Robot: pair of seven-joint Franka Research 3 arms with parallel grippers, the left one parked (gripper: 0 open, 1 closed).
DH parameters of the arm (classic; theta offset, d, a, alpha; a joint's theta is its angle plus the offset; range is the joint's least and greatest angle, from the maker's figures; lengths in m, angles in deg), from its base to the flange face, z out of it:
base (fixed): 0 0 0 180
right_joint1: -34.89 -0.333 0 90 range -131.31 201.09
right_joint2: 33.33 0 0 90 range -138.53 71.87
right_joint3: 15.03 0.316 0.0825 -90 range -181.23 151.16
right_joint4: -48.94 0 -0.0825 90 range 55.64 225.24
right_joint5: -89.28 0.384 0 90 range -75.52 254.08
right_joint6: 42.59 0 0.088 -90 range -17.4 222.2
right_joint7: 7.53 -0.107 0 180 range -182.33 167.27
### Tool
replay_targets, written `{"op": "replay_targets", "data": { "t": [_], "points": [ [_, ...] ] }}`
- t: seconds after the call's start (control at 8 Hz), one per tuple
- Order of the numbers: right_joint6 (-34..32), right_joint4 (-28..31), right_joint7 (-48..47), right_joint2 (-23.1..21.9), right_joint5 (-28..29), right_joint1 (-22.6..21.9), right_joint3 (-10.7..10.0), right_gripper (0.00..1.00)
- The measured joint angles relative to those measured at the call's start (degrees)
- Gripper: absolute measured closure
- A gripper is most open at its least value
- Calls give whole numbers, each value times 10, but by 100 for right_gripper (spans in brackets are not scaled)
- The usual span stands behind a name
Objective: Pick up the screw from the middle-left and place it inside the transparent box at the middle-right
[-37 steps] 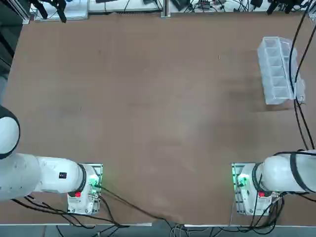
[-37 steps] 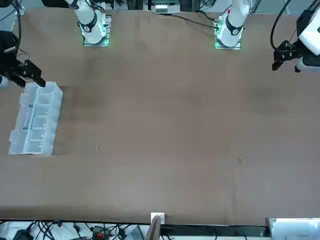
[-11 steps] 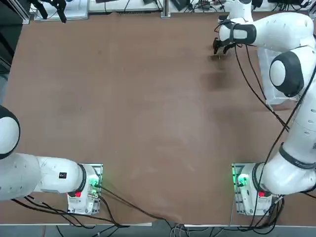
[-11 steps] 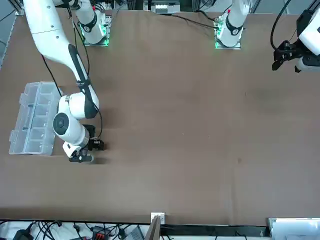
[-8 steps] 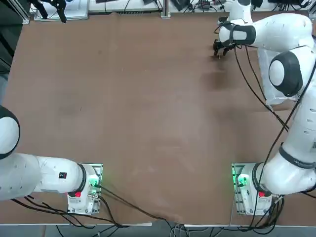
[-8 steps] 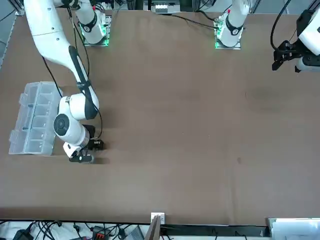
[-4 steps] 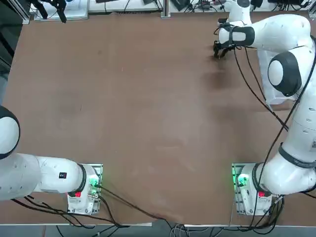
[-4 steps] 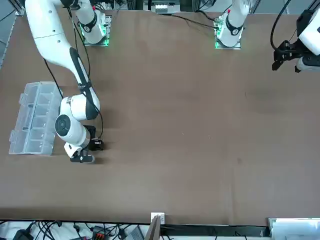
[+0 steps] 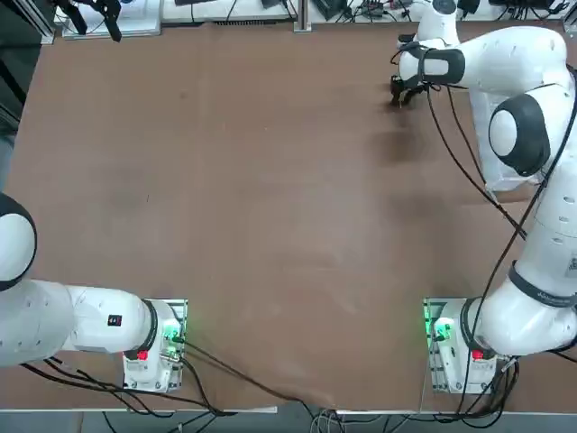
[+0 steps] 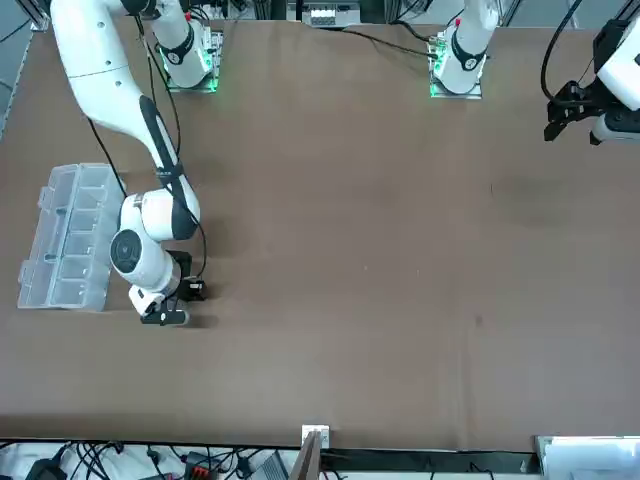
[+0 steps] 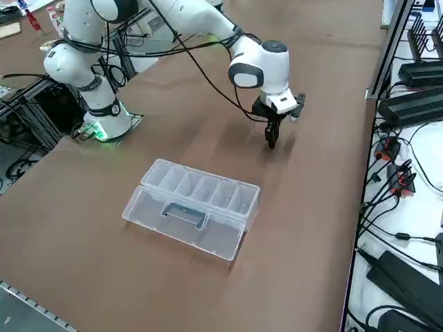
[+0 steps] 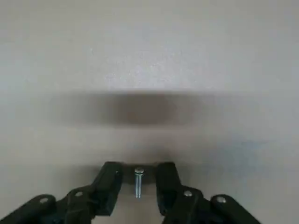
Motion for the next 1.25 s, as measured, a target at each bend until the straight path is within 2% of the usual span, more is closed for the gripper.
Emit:
{"op": "replay_targets", "data": {
  "t": [0.25,0.5,0.88,1.25],
  "points": [
    [0,0,0,-1,-1,0,-1,70],
    [0,0,0,-1,-1,0,-1,76],
    [0,0,-1,-2,-1,0,-2,95],
    [0,-1,-1,-3,-1,0,-2,96]
  ]
}}
